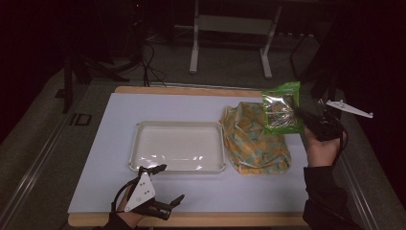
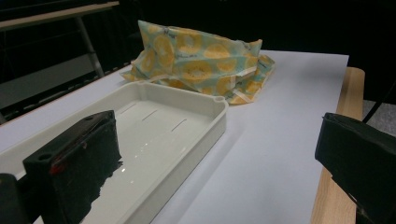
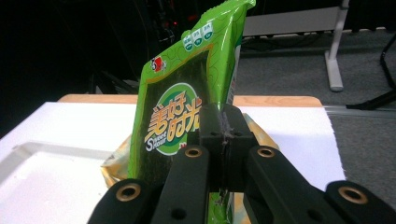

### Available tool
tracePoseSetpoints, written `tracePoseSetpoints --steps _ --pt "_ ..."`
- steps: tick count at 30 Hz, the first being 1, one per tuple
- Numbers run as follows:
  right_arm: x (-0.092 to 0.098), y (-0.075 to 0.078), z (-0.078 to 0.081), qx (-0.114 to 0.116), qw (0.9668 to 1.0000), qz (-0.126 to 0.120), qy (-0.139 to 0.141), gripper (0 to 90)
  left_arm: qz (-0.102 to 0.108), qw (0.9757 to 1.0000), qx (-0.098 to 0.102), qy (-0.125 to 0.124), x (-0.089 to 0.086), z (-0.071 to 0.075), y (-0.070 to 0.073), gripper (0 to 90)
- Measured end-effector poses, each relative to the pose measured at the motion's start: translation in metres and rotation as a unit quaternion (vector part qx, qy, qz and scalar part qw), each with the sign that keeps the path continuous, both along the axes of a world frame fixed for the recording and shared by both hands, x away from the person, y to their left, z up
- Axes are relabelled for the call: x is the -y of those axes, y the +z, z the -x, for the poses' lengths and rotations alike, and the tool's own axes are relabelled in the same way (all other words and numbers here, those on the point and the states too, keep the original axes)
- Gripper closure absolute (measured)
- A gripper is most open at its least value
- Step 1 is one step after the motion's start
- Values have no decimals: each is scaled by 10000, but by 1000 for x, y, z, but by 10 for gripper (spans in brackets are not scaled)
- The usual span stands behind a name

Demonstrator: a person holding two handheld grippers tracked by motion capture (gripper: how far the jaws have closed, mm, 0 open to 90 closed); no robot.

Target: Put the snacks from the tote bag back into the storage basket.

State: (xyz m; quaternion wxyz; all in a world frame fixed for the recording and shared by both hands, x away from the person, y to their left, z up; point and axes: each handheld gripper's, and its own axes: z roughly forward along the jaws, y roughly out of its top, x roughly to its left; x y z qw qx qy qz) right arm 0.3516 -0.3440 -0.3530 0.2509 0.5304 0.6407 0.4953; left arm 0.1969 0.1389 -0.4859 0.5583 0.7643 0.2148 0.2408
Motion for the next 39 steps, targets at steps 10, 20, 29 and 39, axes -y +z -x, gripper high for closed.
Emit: tracePoseSetpoints --steps 10,20,29,39 --pt "-16 6 -2 83 9997 -92 189 895 -3 10000 19 -7 0 1 1 4" --pt "-38 9 -4 151 9989 -221 375 895 19 10000 52 15 -1 2 2 4" --pt "-61 11 -6 188 9980 -295 531 895 16 10000 55 11 -2 3 3 4" --pt "-87 9 -6 196 9969 -341 687 895 71 10000 47 3 -2 4 3 4"
